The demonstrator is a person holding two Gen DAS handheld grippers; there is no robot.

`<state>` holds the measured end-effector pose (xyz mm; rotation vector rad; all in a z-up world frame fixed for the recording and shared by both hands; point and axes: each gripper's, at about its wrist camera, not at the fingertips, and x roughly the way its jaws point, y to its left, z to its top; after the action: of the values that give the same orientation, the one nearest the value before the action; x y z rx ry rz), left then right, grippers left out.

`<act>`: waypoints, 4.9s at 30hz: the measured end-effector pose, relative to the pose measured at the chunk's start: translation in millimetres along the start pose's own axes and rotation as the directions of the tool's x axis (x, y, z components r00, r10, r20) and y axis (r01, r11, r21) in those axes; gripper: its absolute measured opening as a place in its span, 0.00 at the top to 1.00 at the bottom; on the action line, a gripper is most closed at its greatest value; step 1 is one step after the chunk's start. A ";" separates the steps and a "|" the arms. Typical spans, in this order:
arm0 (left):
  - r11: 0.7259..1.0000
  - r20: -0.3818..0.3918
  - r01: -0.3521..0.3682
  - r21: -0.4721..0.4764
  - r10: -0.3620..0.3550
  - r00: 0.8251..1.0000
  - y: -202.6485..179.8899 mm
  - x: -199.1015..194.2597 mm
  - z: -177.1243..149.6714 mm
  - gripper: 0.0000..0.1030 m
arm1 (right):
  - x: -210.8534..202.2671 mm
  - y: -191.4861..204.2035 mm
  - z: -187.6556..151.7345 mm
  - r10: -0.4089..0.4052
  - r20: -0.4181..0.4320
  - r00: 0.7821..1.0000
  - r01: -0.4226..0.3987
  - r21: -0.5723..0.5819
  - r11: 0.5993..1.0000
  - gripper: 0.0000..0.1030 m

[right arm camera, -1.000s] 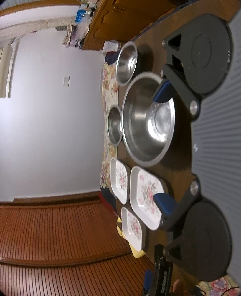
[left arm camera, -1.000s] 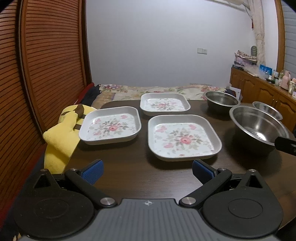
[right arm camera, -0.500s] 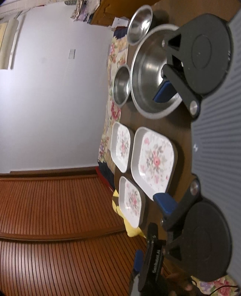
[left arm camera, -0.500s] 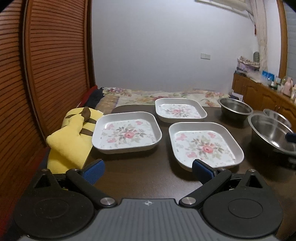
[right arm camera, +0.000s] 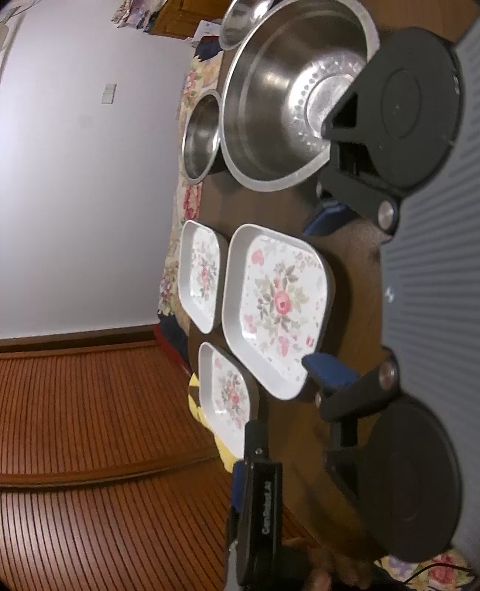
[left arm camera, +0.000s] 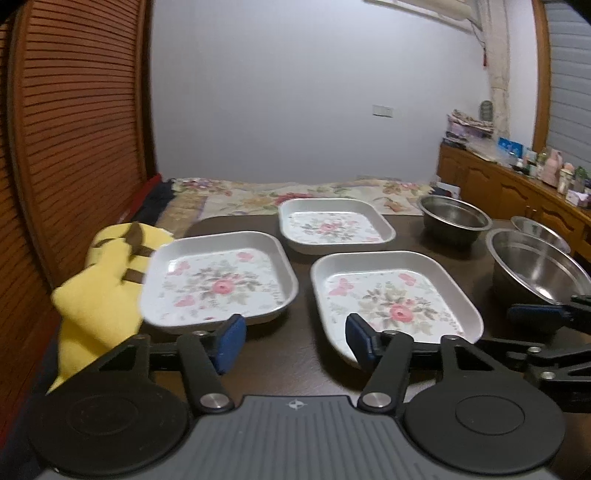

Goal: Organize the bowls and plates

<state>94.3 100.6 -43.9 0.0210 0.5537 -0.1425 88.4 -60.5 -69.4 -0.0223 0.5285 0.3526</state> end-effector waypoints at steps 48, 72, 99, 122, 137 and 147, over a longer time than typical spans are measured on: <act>0.987 -0.057 0.125 -0.101 -0.131 0.990 4.0 6.9 -22.4 0.88 | 26.4 -8.8 -8.5 -0.003 -0.062 0.998 0.010 0.112 0.994 0.69; 0.988 -0.057 0.135 -0.079 -0.140 0.989 -15.4 -48.3 -59.5 0.87 | -33.4 -6.3 -34.9 0.092 -0.082 0.992 -0.081 0.129 0.988 0.69; 0.988 -0.054 0.106 -0.110 -0.113 0.992 -9.0 -42.9 -62.5 0.88 | -32.5 -6.3 -36.1 0.076 -0.079 0.994 -0.065 0.136 0.989 0.69; 0.996 0.019 0.064 -0.062 -0.063 0.998 12.9 -41.6 -13.8 0.64 | -36.2 -11.4 9.8 0.075 0.009 0.997 -0.076 0.089 0.993 0.61; 0.998 0.011 -0.003 -0.059 0.004 1.000 85.1 -8.3 12.7 0.52 | 10.1 29.9 76.4 0.169 -0.006 0.986 -0.169 0.009 0.986 0.49; 0.998 -0.037 -0.013 -0.054 0.011 0.999 125.6 34.6 18.8 0.63 | 74.9 48.3 99.2 0.176 -0.133 0.975 -0.173 0.035 0.984 0.49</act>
<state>150.8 219.4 -48.4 -0.0258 0.5935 -0.1150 181.0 20.1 -17.6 0.0229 0.6714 0.5190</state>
